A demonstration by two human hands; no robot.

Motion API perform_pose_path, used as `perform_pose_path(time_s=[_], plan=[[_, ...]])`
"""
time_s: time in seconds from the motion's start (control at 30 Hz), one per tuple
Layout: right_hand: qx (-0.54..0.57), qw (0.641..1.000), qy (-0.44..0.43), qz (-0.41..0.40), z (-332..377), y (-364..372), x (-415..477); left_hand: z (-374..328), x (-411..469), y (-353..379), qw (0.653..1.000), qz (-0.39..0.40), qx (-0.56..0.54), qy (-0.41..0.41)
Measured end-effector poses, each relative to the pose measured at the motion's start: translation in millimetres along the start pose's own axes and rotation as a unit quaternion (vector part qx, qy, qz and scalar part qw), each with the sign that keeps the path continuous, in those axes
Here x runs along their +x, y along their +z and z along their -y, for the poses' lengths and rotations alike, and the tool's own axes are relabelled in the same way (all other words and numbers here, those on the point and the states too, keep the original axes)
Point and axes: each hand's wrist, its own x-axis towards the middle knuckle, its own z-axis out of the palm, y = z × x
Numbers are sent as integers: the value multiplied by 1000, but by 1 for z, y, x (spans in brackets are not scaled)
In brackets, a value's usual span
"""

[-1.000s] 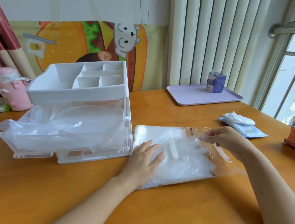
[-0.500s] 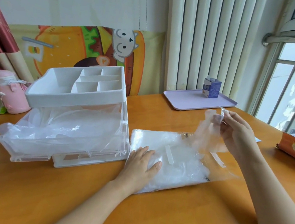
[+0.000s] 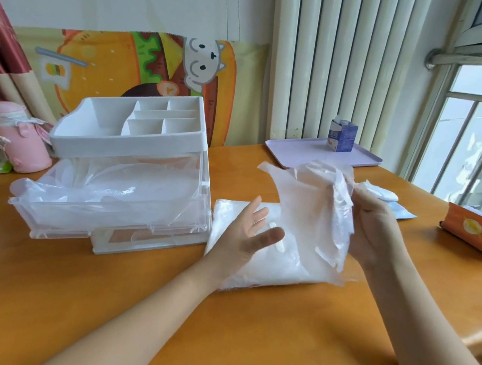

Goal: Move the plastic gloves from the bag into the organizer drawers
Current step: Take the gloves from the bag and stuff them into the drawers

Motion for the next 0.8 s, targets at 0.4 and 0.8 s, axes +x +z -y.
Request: perform_pose_path(time_s=[0.4, 0.8], plan=[[-159, 983, 37, -84, 19, 35, -20, -58, -43, 2, 985, -155, -2, 70], [-701, 652, -69, 279, 27, 160, -12, -143, -89, -47, 937, -82, 340, -4]])
